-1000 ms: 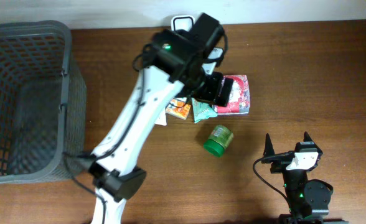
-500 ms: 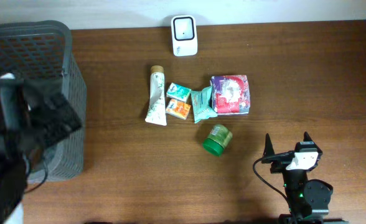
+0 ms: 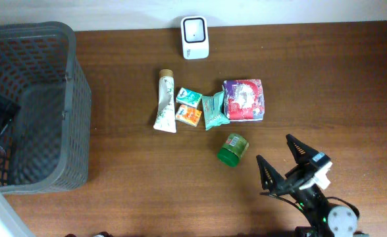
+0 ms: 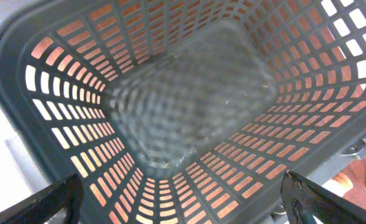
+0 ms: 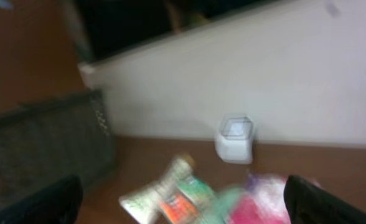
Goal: Scan the item barcode
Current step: 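Move the right gripper to the green jar and grasp it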
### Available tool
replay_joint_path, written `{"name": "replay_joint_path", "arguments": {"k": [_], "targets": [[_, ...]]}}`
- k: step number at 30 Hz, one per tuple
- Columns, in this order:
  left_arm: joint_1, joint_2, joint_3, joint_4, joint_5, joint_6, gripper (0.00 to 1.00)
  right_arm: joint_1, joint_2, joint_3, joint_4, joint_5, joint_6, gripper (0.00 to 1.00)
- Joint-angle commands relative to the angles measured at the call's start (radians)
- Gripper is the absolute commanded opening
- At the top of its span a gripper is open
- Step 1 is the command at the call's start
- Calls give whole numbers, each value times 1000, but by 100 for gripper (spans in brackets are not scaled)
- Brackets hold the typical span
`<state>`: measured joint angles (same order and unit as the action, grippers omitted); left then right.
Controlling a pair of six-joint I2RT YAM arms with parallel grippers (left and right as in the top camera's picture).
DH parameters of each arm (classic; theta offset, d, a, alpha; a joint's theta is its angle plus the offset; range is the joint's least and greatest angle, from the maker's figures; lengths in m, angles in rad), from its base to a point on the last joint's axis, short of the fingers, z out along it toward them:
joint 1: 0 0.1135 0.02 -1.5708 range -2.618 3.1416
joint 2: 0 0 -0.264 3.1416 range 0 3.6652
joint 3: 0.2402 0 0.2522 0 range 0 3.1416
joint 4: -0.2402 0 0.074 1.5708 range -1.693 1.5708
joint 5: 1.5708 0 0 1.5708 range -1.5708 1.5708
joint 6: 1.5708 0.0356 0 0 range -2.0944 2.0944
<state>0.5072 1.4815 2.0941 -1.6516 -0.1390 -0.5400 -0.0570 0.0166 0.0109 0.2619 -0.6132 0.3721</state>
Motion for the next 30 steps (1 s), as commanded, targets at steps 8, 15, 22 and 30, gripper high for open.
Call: {"name": "replay_joint_path", "arguments": {"k": [8, 15, 22, 30], "targets": [[6, 3, 0, 0, 46, -6, 99, 4, 132, 630, -60, 36, -158, 99], [6, 3, 0, 0, 46, -6, 99, 5, 808, 1342, -1249, -111, -462, 99], [6, 3, 0, -1, 46, -6, 99, 73, 1130, 1352, -1330, -298, -257, 99], [6, 3, 0, -11, 46, -6, 99, 647, 1580, 1352, -1497, 760, 662, 99]]}}
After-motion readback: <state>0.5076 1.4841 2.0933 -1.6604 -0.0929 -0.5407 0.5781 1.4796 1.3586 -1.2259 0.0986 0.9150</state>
